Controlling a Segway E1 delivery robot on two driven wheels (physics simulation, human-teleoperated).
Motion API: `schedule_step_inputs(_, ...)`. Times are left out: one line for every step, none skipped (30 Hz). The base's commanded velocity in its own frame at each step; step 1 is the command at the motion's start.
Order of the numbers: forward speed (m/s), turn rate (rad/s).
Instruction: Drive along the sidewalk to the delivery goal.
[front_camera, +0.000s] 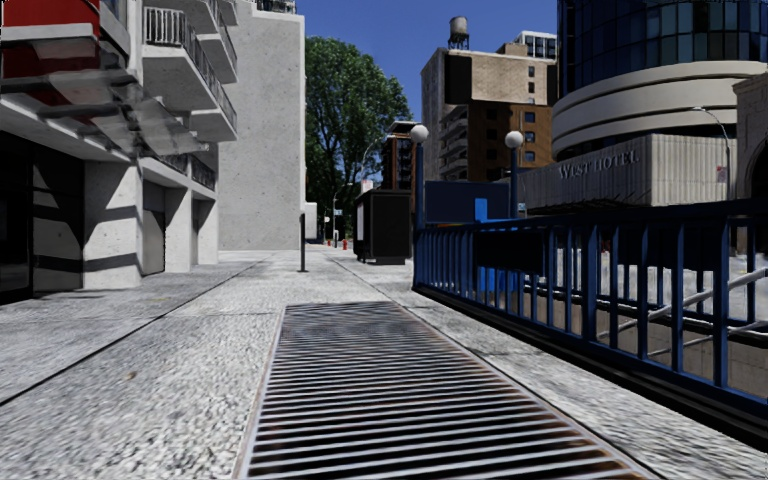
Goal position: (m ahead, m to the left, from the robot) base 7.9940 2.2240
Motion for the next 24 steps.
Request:
schedule_step_inputs(2.00,0.28)
schedule_step_inputs(2.00,0.28)
schedule_step_inputs(2.00,0.28)
schedule_step_inputs(2.00,0.28)
schedule_step_inputs(2.00,0.28)
schedule_step_inputs(2.00,0.28)
schedule_step_inputs(2.00,0.28)
schedule_step_inputs(2.00,0.28)
schedule_step_inputs(2.00,0.28)
schedule_step_inputs(2.00,0.28)
schedule_step_inputs(2.00,0.28)
schedule_step_inputs(2.00,0.28)
schedule_step_inputs(2.00,0.28)
schedule_step_inputs(2.00,0.28)
schedule_step_inputs(2.00,0.28)
schedule_step_inputs(2.00,0.28)
schedule_step_inputs(2.00,0.28)
schedule_step_inputs(2.00,0.37)
schedule_step_inputs(2.00,0.37)
schedule_step_inputs(2.00,0.37)
schedule_step_inputs(2.00,0.37)
schedule_step_inputs(2.00,0.37)
schedule_step_inputs(2.00,0.37)
schedule_step_inputs(2.00,0.37)
